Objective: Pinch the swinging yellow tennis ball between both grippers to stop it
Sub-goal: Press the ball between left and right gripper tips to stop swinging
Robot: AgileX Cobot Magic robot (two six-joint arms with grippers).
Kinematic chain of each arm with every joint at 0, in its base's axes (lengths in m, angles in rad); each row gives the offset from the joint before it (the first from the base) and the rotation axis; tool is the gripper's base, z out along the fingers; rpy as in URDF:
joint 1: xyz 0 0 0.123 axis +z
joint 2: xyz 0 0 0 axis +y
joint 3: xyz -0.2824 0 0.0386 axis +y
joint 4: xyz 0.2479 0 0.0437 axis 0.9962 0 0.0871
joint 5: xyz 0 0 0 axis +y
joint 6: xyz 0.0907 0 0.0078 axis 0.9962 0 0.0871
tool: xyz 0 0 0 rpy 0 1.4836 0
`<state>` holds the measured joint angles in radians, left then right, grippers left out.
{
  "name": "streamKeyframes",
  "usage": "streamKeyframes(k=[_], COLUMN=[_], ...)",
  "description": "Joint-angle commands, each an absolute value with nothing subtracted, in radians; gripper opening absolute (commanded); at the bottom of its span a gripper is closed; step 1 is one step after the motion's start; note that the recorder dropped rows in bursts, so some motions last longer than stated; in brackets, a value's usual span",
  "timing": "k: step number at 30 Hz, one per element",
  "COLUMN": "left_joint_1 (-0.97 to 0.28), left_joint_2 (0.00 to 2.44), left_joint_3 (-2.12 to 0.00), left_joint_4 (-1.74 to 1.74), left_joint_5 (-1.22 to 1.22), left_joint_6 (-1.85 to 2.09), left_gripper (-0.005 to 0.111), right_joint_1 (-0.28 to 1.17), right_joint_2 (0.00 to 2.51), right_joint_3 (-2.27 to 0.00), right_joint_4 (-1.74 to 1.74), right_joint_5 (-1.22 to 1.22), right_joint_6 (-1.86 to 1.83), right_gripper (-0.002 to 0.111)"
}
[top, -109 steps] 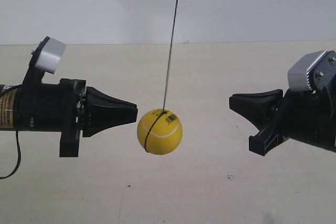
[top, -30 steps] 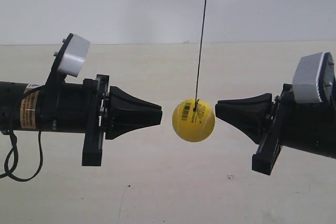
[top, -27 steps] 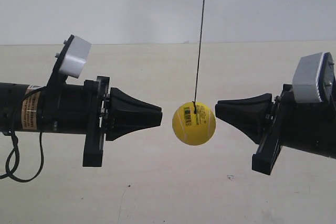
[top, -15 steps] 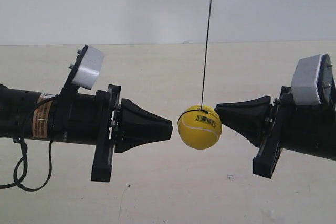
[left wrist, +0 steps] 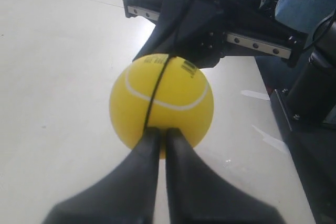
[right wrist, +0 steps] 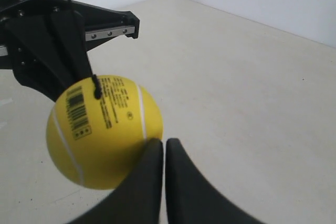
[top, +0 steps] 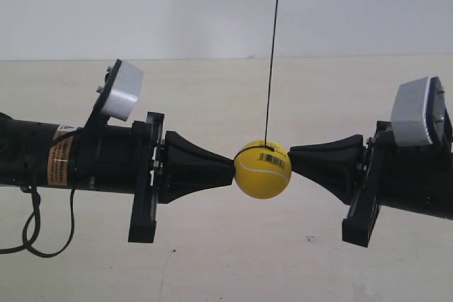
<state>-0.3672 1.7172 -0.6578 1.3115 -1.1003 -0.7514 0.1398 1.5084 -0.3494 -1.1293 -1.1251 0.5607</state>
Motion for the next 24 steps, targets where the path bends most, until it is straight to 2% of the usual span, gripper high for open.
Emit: streamKeyframes(k=[1,24], left_joint_1=[-0.374,-0.374], left_joint_2=[1.717,1.717], left_joint_3=[-0.664,-0.664], left_joint_4=[1.297,1.297], left_joint_5=[-1.098,-1.092], left_joint_6=[-0.742,-0.742], left_gripper=[0.005,0.005], right_joint_1=[0.14,0.14], right_joint_2=[1.51,1.51], right_joint_3=[-0.352,-0.352], right_joint_4=[-1.138,-1.137], right_joint_5=[-1.124,-1.132], right_joint_6=[0.567,0.56], right_gripper=[0.0,0.0])
